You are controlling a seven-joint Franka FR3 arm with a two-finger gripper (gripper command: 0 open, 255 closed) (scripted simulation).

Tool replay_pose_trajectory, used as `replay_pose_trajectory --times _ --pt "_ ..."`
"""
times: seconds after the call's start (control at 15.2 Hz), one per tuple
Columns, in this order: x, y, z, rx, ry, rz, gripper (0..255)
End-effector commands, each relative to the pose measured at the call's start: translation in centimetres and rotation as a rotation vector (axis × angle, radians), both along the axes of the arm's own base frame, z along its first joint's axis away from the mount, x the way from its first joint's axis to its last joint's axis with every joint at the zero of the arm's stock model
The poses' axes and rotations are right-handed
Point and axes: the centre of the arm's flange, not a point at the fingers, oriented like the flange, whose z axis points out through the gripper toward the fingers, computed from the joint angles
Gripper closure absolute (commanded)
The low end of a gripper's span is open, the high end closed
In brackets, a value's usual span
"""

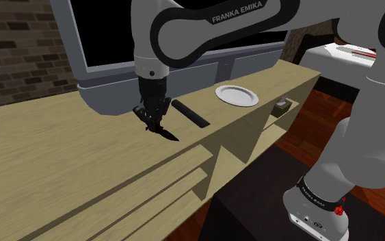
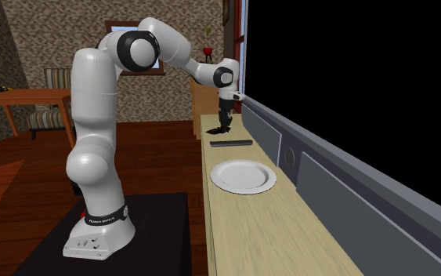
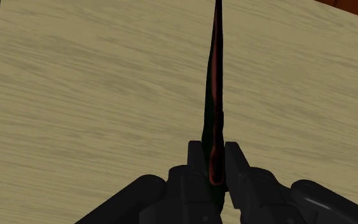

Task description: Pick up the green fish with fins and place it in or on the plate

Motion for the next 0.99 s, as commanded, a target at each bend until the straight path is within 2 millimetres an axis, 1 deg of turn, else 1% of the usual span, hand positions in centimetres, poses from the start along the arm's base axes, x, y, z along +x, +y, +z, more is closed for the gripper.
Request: replay_pose_trajectory --times 0.0,0.2,0.92 --pt "0.0 0.0 0.0 0.0 0.0 0.0 255" --pt "0.0 0.0 0.0 0.0 0.0 0.0 255" --pt "0.0 0.0 5.8 0.0 0.0 0.0 255"
